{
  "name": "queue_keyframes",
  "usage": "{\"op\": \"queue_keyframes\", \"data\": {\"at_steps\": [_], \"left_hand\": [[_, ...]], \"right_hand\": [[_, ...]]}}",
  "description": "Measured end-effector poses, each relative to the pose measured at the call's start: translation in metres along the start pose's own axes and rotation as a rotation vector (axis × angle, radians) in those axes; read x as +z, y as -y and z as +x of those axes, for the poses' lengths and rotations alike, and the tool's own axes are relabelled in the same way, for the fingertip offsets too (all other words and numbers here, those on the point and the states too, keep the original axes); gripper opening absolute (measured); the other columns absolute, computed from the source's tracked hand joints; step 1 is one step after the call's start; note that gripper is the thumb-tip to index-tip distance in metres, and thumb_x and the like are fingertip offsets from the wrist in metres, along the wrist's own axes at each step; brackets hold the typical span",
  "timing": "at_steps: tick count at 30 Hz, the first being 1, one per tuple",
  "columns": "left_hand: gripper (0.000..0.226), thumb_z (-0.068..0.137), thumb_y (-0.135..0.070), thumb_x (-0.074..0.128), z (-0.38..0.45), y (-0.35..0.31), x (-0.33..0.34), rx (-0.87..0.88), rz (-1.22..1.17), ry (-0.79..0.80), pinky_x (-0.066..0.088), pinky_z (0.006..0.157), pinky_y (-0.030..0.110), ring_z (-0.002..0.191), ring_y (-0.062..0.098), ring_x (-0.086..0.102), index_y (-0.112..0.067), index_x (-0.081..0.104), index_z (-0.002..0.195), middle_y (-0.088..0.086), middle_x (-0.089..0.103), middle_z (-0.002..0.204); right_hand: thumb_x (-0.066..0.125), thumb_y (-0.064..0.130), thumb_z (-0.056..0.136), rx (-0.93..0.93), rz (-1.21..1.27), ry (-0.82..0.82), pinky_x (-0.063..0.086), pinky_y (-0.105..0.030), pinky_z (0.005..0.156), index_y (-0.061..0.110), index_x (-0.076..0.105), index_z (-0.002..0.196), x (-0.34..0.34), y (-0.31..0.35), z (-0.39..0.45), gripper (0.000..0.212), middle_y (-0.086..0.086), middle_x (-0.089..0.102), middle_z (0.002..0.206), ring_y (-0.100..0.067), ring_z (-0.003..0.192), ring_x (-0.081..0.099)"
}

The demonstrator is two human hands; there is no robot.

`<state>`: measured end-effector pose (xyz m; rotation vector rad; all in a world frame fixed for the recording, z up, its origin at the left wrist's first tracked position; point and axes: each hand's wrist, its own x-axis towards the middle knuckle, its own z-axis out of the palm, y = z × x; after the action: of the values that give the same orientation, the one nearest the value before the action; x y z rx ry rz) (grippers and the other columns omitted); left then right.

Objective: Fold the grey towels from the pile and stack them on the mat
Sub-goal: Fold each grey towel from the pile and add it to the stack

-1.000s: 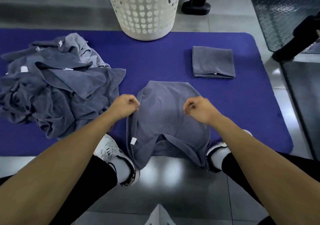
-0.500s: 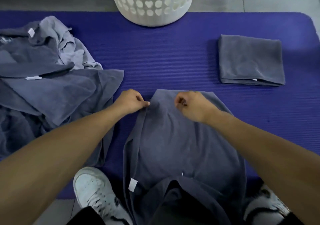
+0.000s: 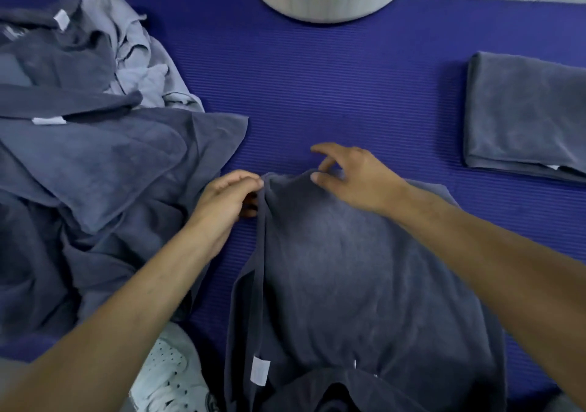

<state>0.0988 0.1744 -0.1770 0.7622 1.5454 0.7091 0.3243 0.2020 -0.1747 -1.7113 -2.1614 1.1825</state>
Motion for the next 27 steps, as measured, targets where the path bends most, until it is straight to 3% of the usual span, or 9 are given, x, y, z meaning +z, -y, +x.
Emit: {"op": "queue_keyframes", "data": {"at_steps": [4, 7, 10, 13, 15, 18, 24, 27], "left_hand": [[0.024, 0.094, -0.012, 0.058, -0.008, 0.008, -0.005, -0.018, -0.206, -0.133, 0.049, 0.065, 0.025, 0.072, 0.013, 0.062, -0.02, 0.067, 0.073, -0.002, 0.068, 0.072], [0.013, 0.093, -0.025, 0.062, -0.004, 0.01, -0.004, -0.122, -0.127, -0.121, 0.052, 0.074, 0.031, 0.079, 0.017, 0.068, -0.019, 0.07, 0.084, 0.002, 0.073, 0.081], [0.032, 0.084, -0.049, 0.069, 0.014, 0.0, -0.002, -0.176, 0.17, -0.09, 0.053, 0.074, 0.03, 0.077, 0.016, 0.069, -0.018, 0.074, 0.089, 0.002, 0.076, 0.084], [0.028, 0.081, -0.046, 0.075, 0.032, -0.011, -0.002, -0.139, 0.384, -0.042, 0.048, 0.061, 0.024, 0.065, 0.011, 0.061, -0.018, 0.075, 0.084, -0.001, 0.071, 0.071], [0.016, 0.084, -0.034, 0.075, 0.04, -0.017, -0.002, -0.086, 0.288, -0.07, 0.044, 0.055, 0.02, 0.061, 0.009, 0.056, -0.018, 0.073, 0.082, -0.003, 0.067, 0.068], [0.015, 0.095, -0.023, 0.064, 0.045, -0.026, -0.001, 0.002, -0.095, -0.145, 0.046, 0.057, 0.016, 0.06, 0.005, 0.057, -0.016, 0.069, 0.083, -0.006, 0.068, 0.068], [0.03, 0.091, -0.05, 0.064, 0.05, -0.013, 0.006, -0.101, 0.318, -0.019, 0.048, 0.058, 0.021, 0.06, 0.006, 0.059, -0.02, 0.07, 0.091, -0.003, 0.073, 0.083], [0.016, 0.089, -0.033, 0.071, 0.057, -0.011, 0.008, 0.088, 0.473, 0.028, 0.042, 0.053, 0.014, 0.048, -0.003, 0.051, -0.029, 0.066, 0.105, -0.005, 0.063, 0.072]], "right_hand": [[0.064, 0.021, 0.093, -0.01, 0.054, -0.102, 0.051, -0.04, 0.088, 0.015, 0.07, 0.105, 0.009, -0.001, 0.002, 0.015, 0.002, 0.071, 0.092, -0.017, 0.09, 0.065], [0.065, 0.018, 0.091, -0.009, 0.081, -0.173, 0.053, -0.039, 0.082, 0.016, 0.07, 0.094, 0.017, -0.005, -0.004, 0.006, 0.002, 0.068, 0.09, -0.015, 0.085, 0.063], [0.065, 0.018, 0.091, -0.055, 0.05, -0.191, 0.053, -0.037, 0.082, 0.017, 0.069, 0.095, 0.025, -0.009, -0.011, 0.005, 0.005, 0.063, 0.092, -0.012, 0.086, 0.06], [0.064, 0.018, 0.092, -0.067, 0.025, -0.194, 0.053, -0.036, 0.082, 0.016, 0.068, 0.097, 0.028, -0.011, -0.016, 0.007, 0.004, 0.063, 0.095, -0.013, 0.088, 0.06], [0.064, 0.017, 0.092, -0.065, 0.017, -0.221, 0.053, -0.038, 0.082, 0.015, 0.068, 0.098, 0.028, -0.014, -0.017, 0.008, 0.003, 0.064, 0.096, -0.015, 0.09, 0.061], [0.064, 0.016, 0.091, -0.037, 0.037, -0.295, 0.053, -0.038, 0.083, 0.018, 0.068, 0.097, 0.024, -0.018, -0.013, 0.007, 0.006, 0.066, 0.094, -0.013, 0.088, 0.062], [0.066, 0.016, 0.09, 0.007, 0.101, -0.296, 0.055, -0.037, 0.085, 0.02, 0.069, 0.095, 0.021, -0.016, -0.004, 0.007, 0.01, 0.069, 0.089, -0.009, 0.087, 0.064], [0.065, 0.016, 0.091, 0.015, 0.11, -0.294, 0.055, -0.037, 0.086, 0.019, 0.07, 0.097, 0.021, -0.016, -0.005, 0.008, 0.009, 0.07, 0.091, -0.01, 0.089, 0.064]]}}
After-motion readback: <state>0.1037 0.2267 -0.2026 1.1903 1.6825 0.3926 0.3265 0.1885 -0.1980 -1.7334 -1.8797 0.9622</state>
